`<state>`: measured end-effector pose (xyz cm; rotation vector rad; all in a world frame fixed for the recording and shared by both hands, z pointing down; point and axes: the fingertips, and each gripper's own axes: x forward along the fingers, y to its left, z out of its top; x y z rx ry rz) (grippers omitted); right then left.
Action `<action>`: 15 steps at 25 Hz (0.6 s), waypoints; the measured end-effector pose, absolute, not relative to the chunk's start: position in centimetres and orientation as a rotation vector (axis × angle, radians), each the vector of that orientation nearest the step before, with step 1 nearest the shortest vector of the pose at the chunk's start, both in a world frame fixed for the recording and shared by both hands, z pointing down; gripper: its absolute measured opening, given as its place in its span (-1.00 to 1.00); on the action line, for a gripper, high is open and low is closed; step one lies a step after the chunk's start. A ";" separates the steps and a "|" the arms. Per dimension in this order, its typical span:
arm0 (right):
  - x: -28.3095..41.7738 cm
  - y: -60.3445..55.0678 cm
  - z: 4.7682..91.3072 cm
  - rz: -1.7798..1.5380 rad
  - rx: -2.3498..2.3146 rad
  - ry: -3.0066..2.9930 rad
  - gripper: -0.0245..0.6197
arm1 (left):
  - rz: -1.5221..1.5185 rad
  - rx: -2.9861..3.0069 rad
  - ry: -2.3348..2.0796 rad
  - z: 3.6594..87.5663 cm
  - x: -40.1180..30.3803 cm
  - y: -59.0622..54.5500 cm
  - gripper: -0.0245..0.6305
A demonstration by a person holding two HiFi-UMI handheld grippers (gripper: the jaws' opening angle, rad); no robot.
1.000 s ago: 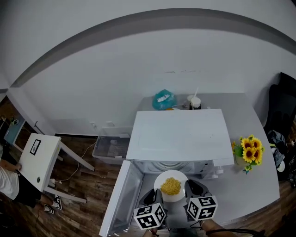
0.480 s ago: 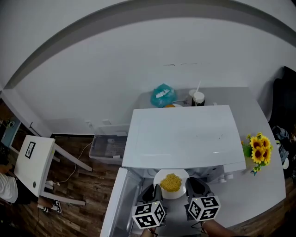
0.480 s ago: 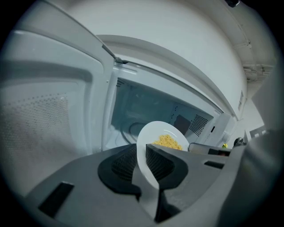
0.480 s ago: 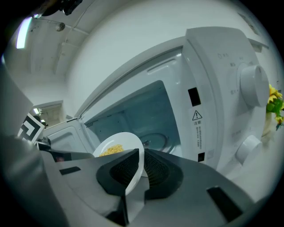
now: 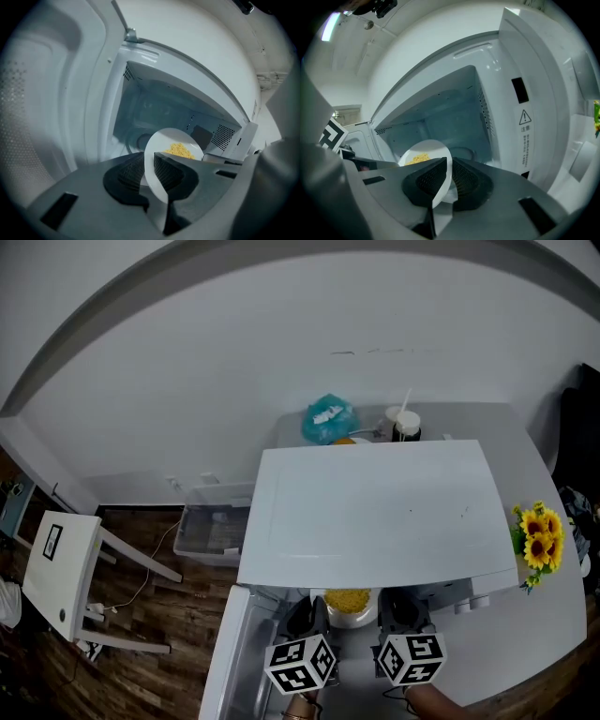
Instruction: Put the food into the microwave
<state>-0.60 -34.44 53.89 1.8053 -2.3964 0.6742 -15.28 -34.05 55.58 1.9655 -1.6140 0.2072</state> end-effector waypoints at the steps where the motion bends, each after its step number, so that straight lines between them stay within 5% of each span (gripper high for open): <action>1: -0.6 -34.7 54.0 0.668 1.818 -2.390 -0.77 | 0.204 1.973 -1.610 55.7 -15.3 -34.4 -0.72; 15: -0.1 -37.9 55.2 0.616 1.950 -2.303 -0.77 | 0.173 2.018 -1.661 56.4 -14.8 -38.3 -0.72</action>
